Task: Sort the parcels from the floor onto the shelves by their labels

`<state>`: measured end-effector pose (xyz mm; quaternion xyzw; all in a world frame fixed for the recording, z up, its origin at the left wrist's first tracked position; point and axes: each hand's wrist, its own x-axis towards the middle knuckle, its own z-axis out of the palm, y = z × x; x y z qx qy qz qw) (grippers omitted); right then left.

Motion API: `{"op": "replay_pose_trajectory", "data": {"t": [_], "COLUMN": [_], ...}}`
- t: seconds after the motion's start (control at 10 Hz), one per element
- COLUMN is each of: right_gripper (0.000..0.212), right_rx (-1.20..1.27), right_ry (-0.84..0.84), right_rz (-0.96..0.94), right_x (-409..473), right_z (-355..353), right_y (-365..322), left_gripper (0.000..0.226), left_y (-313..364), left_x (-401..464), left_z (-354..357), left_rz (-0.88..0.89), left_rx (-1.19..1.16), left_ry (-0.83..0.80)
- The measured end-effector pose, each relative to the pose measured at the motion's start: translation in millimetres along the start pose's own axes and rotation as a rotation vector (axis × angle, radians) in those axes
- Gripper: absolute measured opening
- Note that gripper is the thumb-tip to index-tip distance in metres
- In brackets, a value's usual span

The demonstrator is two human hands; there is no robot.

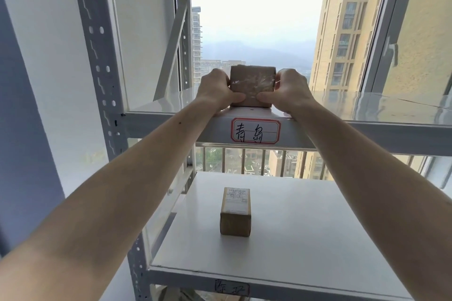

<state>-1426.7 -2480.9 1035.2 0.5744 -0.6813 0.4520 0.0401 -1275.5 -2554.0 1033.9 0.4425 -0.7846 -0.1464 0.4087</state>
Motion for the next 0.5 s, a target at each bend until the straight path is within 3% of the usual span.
{"op": "replay_pose_trajectory", "data": {"t": [0.3,0.5], "right_gripper": [0.058,0.074], "right_rx": [0.040,-0.067], "right_ry": [0.021,0.092], "right_rz": [0.034,-0.084], "right_x": [-6,-34], "right_z": [-3,-19], "right_y": [-1,-5], "left_gripper": [0.048,0.054], "left_y": [1,2], "left_x": [-5,-31], "left_z": [-3,-27], "left_rz": [-0.050,0.058], "left_rx": [-0.037,-0.112], "left_ry": [-0.011,0.118]}}
